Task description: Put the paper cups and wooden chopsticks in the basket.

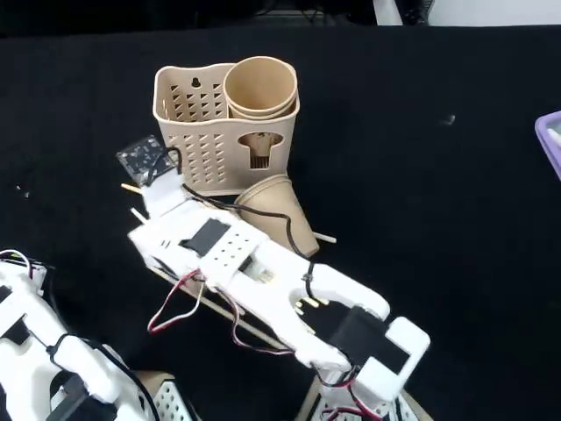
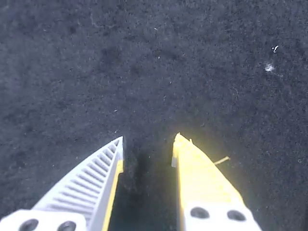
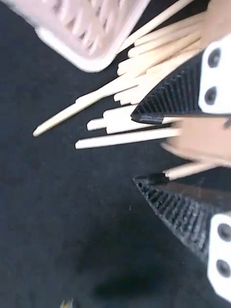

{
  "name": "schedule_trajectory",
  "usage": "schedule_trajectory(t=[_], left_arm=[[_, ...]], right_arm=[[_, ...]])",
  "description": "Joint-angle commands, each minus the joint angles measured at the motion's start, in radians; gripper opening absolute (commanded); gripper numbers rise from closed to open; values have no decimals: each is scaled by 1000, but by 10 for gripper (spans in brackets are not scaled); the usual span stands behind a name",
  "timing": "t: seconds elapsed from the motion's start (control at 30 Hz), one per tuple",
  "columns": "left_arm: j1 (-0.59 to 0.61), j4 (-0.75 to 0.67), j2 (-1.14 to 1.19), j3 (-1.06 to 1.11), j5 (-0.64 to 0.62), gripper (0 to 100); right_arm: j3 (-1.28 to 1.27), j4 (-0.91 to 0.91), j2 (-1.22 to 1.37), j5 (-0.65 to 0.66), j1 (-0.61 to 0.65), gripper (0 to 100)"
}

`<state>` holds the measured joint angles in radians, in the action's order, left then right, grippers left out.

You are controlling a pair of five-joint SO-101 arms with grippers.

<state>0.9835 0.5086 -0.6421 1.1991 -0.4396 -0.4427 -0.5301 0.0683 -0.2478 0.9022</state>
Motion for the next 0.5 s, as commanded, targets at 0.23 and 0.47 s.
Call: schedule_trajectory(t=[0.23, 0.47], left_arm=[[7, -15, -17, -35, -6, 170], [7, -15, -18, -31, -6, 170]], right_arm=[[64, -186, -70, -2, -21, 178], [39, -420, -346, 365, 18, 178]])
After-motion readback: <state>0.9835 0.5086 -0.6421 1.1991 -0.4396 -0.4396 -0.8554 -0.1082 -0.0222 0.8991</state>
